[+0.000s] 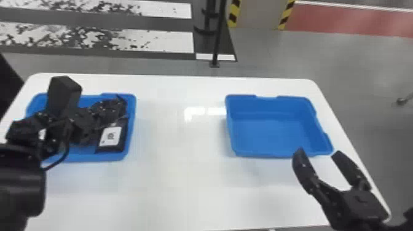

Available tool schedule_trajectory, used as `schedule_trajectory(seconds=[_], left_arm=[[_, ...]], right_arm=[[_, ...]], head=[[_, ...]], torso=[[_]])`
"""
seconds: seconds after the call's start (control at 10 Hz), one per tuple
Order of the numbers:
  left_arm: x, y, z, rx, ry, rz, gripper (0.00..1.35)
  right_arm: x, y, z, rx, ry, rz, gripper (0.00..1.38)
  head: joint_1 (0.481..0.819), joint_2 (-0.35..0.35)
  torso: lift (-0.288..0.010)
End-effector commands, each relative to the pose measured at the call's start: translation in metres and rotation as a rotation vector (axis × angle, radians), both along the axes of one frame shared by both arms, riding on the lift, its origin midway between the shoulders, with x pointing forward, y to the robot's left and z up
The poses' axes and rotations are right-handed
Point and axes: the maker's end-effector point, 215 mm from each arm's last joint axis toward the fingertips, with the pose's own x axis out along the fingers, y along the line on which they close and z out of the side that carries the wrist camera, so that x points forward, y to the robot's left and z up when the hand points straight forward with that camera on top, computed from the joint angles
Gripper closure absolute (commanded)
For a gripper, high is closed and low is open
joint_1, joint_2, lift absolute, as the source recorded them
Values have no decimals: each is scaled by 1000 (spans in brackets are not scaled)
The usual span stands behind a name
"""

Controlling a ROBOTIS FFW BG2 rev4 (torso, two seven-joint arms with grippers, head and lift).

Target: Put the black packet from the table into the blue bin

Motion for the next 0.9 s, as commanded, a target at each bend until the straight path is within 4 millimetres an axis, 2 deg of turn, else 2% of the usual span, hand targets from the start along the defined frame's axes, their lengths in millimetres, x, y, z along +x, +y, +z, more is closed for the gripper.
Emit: schedule_trajectory(seconds=[0.0, 0.1, 0.2, 0.3, 0.4, 0.5, 0.6, 0.8], left_arm=[[-10, 37, -9, 33, 15, 59, 1207], [-16, 55, -13, 50, 25, 83, 1200], [-22, 71, -17, 52, 36, 105, 920], [-27, 81, -16, 67, 35, 117, 387], [-29, 85, -10, 71, 26, 121, 67], [-32, 88, -1, 67, -1, 123, 108], [-39, 100, 16, 66, -50, 141, 157], [-79, 135, 57, 48, -220, 219, 160]], right_arm=[[1, 0, 2, 2, -4, 0, 134], [0, 0, 1, 2, -2, 0, 134], [1, 0, 2, 2, -4, 0, 134], [0, -1, 1, 0, -2, -1, 134], [1, -1, 2, 2, -4, -2, 134], [1, -1, 2, 2, -4, -2, 134], [1, -1, 3, 0, -6, -1, 134], [1, 0, 4, 0, -9, -1, 134]], head=[[695, -52], [695, -16], [695, -2], [695, 25], [695, 46], [695, 60], [695, 68], [695, 103]], torso=[[-110], [-110], [-110], [-110], [-110], [-110], [-110], [-110]])
